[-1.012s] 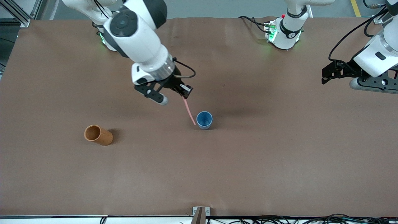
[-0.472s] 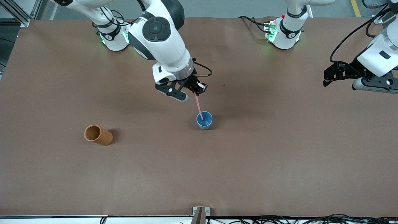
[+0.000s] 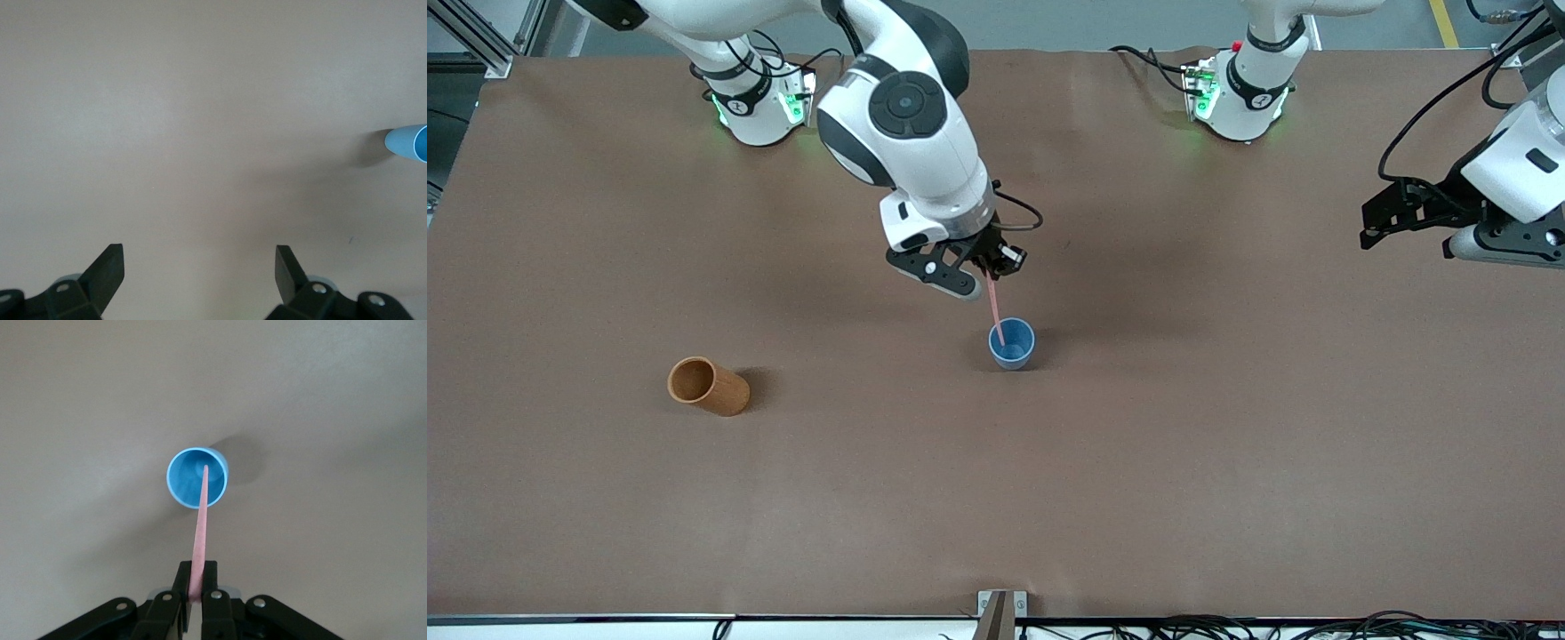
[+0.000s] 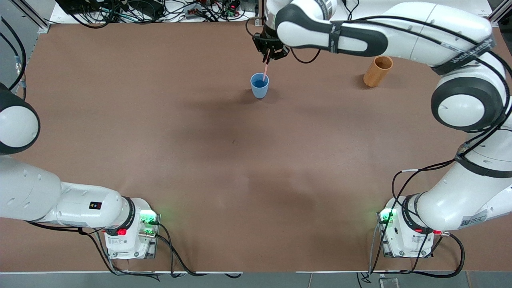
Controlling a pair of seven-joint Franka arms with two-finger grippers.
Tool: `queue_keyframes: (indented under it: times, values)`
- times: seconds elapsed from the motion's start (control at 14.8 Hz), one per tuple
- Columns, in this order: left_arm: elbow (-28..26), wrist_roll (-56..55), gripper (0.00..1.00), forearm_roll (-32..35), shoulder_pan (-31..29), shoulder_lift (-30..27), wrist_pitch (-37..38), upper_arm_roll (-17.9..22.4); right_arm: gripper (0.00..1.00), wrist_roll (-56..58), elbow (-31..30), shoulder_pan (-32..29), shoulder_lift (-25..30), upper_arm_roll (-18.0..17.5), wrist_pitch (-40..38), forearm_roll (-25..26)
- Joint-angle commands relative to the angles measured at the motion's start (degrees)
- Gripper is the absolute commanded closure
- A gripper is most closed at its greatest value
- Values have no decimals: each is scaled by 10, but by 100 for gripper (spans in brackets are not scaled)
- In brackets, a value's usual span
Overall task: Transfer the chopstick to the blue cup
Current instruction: 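Lower the stick into the blue cup and open the right gripper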
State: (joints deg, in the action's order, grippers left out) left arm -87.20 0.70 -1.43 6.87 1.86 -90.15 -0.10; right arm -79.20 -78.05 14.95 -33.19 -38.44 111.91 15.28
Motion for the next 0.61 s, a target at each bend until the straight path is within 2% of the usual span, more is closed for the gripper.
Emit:
queue_keyframes:
  times: [0.0, 0.2, 0.34, 0.4, 0.47, 0.54]
  values:
    - [8, 2, 0, -2, -4, 5, 0, -4, 97, -12, 13, 10, -32, -6, 0, 48]
    - [8, 2, 0, -2, -3, 5, 1, -7, 95, -13, 13, 22, -51, -5, 4, 87]
    - [9, 2, 0, -2, -3, 7, 0, -7, 88, -13, 13, 25, -56, -4, 29, 94]
    - [9, 2, 0, -2, -2, 7, 0, -7, 74, -7, 14, 22, -56, -3, 38, 92]
    - [9, 2, 0, -2, -3, 7, 0, -7, 49, -6, 16, 18, -54, -3, 38, 92]
    - [10, 3, 0, -2, -4, 7, 0, -7, 18, -6, 18, 18, -53, -3, 38, 92]
